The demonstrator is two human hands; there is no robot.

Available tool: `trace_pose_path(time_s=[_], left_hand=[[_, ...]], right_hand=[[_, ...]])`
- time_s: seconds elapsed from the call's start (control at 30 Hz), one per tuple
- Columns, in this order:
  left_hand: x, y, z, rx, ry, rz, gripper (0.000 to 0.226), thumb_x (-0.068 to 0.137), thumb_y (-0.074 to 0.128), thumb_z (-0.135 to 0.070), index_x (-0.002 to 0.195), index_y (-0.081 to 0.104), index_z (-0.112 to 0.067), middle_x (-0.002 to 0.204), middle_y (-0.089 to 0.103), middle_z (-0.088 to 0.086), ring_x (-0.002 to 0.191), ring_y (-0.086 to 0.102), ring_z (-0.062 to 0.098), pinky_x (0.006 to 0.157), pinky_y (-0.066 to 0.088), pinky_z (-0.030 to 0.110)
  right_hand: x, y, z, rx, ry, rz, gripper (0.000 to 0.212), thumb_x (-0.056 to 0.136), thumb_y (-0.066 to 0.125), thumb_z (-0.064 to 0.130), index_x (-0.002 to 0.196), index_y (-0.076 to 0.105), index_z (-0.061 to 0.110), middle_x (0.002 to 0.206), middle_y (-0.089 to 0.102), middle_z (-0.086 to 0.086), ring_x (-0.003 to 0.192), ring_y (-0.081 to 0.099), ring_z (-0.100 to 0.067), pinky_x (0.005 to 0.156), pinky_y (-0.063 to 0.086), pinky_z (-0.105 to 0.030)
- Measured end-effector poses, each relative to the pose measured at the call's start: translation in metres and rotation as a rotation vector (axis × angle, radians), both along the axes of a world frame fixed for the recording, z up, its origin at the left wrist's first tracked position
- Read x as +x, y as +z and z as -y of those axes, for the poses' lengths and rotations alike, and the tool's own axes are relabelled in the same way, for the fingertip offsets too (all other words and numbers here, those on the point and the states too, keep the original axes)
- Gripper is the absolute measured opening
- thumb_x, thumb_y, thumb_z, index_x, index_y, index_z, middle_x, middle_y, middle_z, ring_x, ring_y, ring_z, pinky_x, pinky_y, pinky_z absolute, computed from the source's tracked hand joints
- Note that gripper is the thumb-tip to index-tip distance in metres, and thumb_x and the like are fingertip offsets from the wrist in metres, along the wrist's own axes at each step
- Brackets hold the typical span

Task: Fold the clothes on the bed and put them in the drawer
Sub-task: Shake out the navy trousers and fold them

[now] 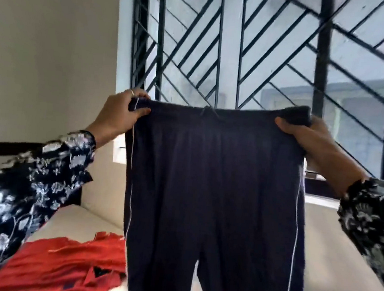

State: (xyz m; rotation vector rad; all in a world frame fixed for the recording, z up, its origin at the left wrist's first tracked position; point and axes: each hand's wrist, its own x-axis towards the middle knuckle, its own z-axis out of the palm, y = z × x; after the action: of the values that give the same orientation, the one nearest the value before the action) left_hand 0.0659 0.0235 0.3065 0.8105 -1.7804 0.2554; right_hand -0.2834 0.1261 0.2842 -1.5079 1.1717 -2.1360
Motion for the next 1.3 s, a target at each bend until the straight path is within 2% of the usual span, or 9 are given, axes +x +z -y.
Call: trace_pose_path(time_s=[0.1, 0.23, 0.33, 0.47, 0.63, 0.73, 0.93, 1.1, 1.3], left_hand=[[0.003, 0.043, -0.015, 0.021, -0.039, 0.032, 0.026, 0.086, 0.069, -0.015, 0.111, 0.064, -0.016, 0.089, 0.056, -0.003, 0.081, 0.053, 0.015, 0.071, 0.038, 0.019], [0.015, 0.066, -0.050, 0.180, -0.420, -0.310, 0.017, 0.084, 0.070, -0.012, 0.091, 0.060, -0.024, 0.085, 0.064, -0.007, 0.075, 0.064, 0.005, 0.066, 0.052, 0.012], [0.025, 0.068, -0.075, 0.320, -0.690, -0.452, 0.006, 0.085, 0.065, -0.015, 0.083, 0.070, -0.012, 0.076, 0.073, -0.006, 0.071, 0.069, 0.004, 0.066, 0.055, 0.016], [0.035, 0.070, -0.088, 0.377, -0.944, -0.446, 0.016, 0.086, 0.060, -0.024, 0.090, 0.075, -0.019, 0.096, 0.074, -0.003, 0.087, 0.070, 0.009, 0.076, 0.056, 0.022], [0.008, 0.048, -0.069, 0.469, -0.274, -0.335, 0.015, 0.086, 0.068, -0.017, 0.077, 0.060, -0.009, 0.069, 0.065, 0.000, 0.062, 0.062, 0.007, 0.052, 0.046, 0.014], [-0.009, 0.041, -0.064, 0.535, -0.245, -0.469, 0.023, 0.086, 0.068, -0.010, 0.070, 0.052, -0.009, 0.068, 0.059, 0.003, 0.050, 0.058, 0.008, 0.038, 0.043, 0.012], [-0.057, 0.049, -0.078, 0.609, -0.442, -0.566, 0.013, 0.088, 0.067, -0.010, 0.096, 0.061, -0.002, 0.090, 0.066, 0.012, 0.073, 0.066, 0.021, 0.067, 0.060, 0.034], [-0.101, 0.049, -0.090, 0.563, -0.498, -0.448, 0.004, 0.092, 0.059, -0.009, 0.091, 0.058, -0.012, 0.088, 0.064, 0.008, 0.069, 0.062, 0.017, 0.053, 0.053, 0.023], [-0.097, 0.043, -0.088, 0.419, -0.336, -0.279, 0.022, 0.087, 0.057, -0.015, 0.108, 0.060, -0.008, 0.107, 0.065, 0.017, 0.099, 0.063, 0.032, 0.088, 0.054, 0.046]], right_hand=[[-0.002, 0.036, -0.019, -0.063, 0.017, -0.033, 0.019, 0.075, 0.078, 0.014, 0.092, 0.070, 0.010, 0.080, 0.074, 0.001, 0.073, 0.071, -0.012, 0.071, 0.059, -0.030], [0.008, 0.058, -0.061, -0.155, 0.159, -0.043, 0.003, 0.087, 0.065, 0.009, 0.089, 0.066, 0.009, 0.074, 0.074, 0.004, 0.070, 0.071, -0.009, 0.064, 0.057, -0.023], [0.012, 0.061, -0.094, -0.220, 0.290, -0.078, 0.025, 0.094, 0.054, 0.016, 0.080, 0.075, 0.013, 0.080, 0.075, 0.004, 0.076, 0.071, -0.009, 0.069, 0.056, -0.023], [0.024, 0.065, -0.113, -0.248, 0.458, -0.034, 0.040, 0.095, 0.048, 0.025, 0.071, 0.079, 0.019, 0.084, 0.076, 0.005, 0.081, 0.071, -0.008, 0.075, 0.055, -0.023], [0.018, 0.065, -0.083, 0.237, 0.257, 0.009, 0.024, 0.095, 0.054, 0.017, 0.077, 0.067, 0.010, 0.062, 0.071, -0.001, 0.054, 0.068, -0.010, 0.050, 0.056, -0.022], [0.018, 0.061, -0.064, 0.389, 0.140, 0.054, 0.016, 0.094, 0.056, 0.012, 0.080, 0.060, 0.006, 0.052, 0.067, -0.003, 0.044, 0.064, -0.011, 0.043, 0.054, -0.025], [0.059, 0.060, -0.035, 0.309, 0.110, 0.147, 0.012, 0.093, 0.059, 0.009, 0.081, 0.058, 0.011, 0.065, 0.064, -0.006, 0.049, 0.062, -0.014, 0.049, 0.054, -0.027], [0.123, 0.055, -0.028, 0.240, 0.153, -0.058, 0.014, 0.093, 0.053, 0.008, 0.080, 0.054, 0.011, 0.078, 0.058, -0.007, 0.068, 0.059, -0.019, 0.074, 0.054, -0.035], [0.164, 0.040, -0.033, 0.160, 0.246, -0.068, 0.021, 0.095, 0.043, 0.003, 0.105, 0.060, 0.000, 0.090, 0.067, -0.017, 0.082, 0.069, -0.026, 0.068, 0.059, -0.031]])
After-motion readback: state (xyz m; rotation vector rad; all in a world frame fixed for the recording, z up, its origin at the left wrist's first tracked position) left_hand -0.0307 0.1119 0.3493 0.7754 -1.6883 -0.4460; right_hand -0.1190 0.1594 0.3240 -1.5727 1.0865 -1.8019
